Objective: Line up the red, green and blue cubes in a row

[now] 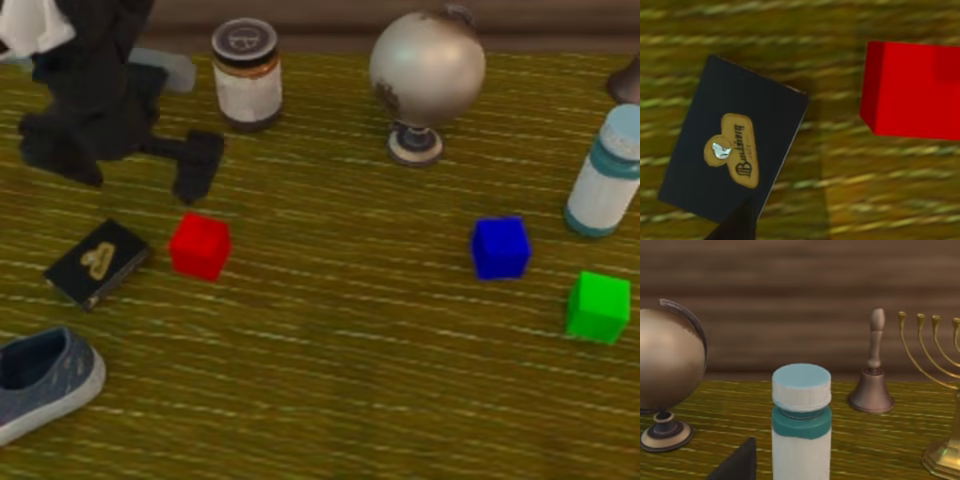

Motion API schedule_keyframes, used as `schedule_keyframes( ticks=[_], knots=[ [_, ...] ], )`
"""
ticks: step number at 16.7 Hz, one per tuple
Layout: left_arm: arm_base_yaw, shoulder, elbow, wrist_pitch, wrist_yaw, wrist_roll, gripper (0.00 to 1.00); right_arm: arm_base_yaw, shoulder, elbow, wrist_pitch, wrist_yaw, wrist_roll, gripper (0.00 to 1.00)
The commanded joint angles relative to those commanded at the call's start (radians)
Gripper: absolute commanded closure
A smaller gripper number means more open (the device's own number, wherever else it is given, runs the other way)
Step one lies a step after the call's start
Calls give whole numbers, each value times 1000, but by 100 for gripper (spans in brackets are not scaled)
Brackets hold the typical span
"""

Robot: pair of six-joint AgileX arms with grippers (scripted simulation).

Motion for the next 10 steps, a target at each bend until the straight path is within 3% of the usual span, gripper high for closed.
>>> schedule_keyframes(
  ticks=[5, 10],
  knots=[
    [-40, 256, 237, -132, 0, 0, 0, 0, 0, 0, 0, 0, 0, 0],
    [-47, 301, 281, -153, -1, 0, 0, 0, 0, 0, 0, 0, 0, 0]
  ],
)
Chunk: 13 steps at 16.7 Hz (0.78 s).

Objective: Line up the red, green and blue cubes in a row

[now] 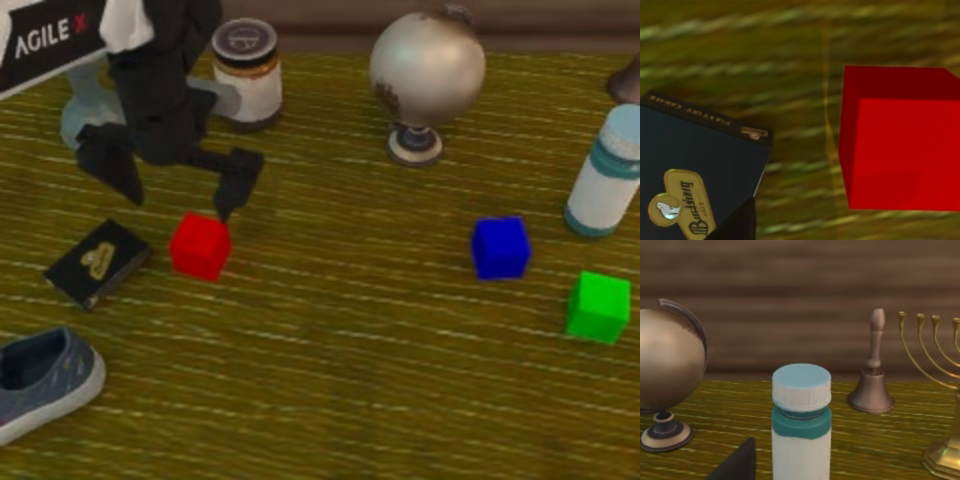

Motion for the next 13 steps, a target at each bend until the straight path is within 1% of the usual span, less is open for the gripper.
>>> schedule_keyframes(
  ticks=[4, 6, 10, 13],
  knots=[
    [4, 5, -15, 19, 0, 2, 0, 0, 0, 0, 0, 0, 0, 0],
    [2, 26, -51, 75, 0, 3, 0, 0, 0, 0, 0, 0, 0, 0],
    [2, 88, -142, 239, 1, 3, 0, 0, 0, 0, 0, 0, 0, 0],
    [1, 114, -175, 289, 1, 3, 0, 0, 0, 0, 0, 0, 0, 0]
  ],
)
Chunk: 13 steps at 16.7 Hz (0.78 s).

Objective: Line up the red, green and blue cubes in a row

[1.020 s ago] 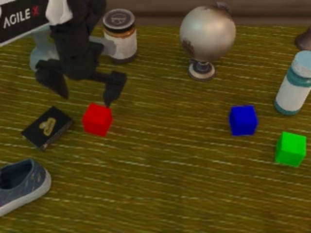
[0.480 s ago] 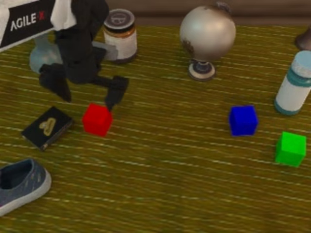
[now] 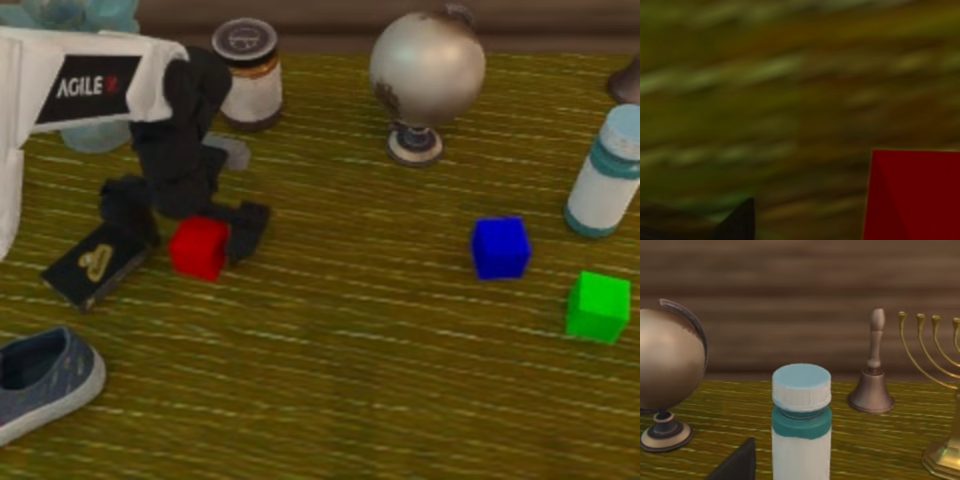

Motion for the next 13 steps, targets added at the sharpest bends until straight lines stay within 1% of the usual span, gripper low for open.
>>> schedule_keyframes(
  ticks=[3, 13],
  knots=[
    [0, 0, 0, 0, 0, 0, 0, 0, 0, 0, 0, 0, 0, 0],
    [0, 0, 0, 0, 0, 0, 75, 0, 0, 0, 0, 0, 0, 0]
  ],
)
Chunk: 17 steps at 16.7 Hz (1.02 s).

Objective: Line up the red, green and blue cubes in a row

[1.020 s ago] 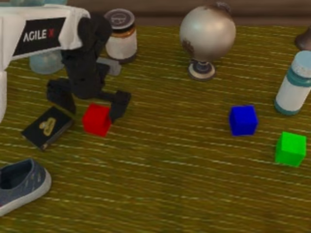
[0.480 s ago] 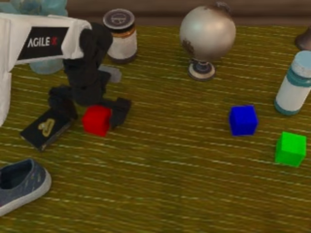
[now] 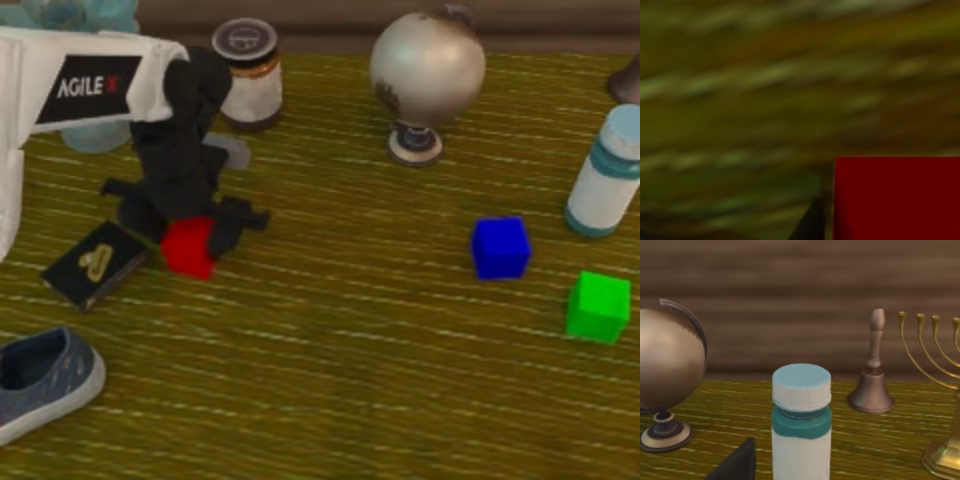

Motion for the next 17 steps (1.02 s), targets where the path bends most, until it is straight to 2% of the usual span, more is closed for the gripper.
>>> schedule_keyframes(
  ticks=[3, 4, 13, 17],
  knots=[
    [0, 0, 0, 0, 0, 0, 98, 0, 0, 0, 0, 0, 0, 0],
    [0, 0, 0, 0, 0, 0, 100, 0, 0, 0, 0, 0, 0, 0],
    [1, -27, 10, -11, 0, 1, 100, 0, 0, 0, 0, 0, 0, 0],
    [10, -66, 80, -124, -2, 0, 100, 0, 0, 0, 0, 0, 0, 0]
  ],
)
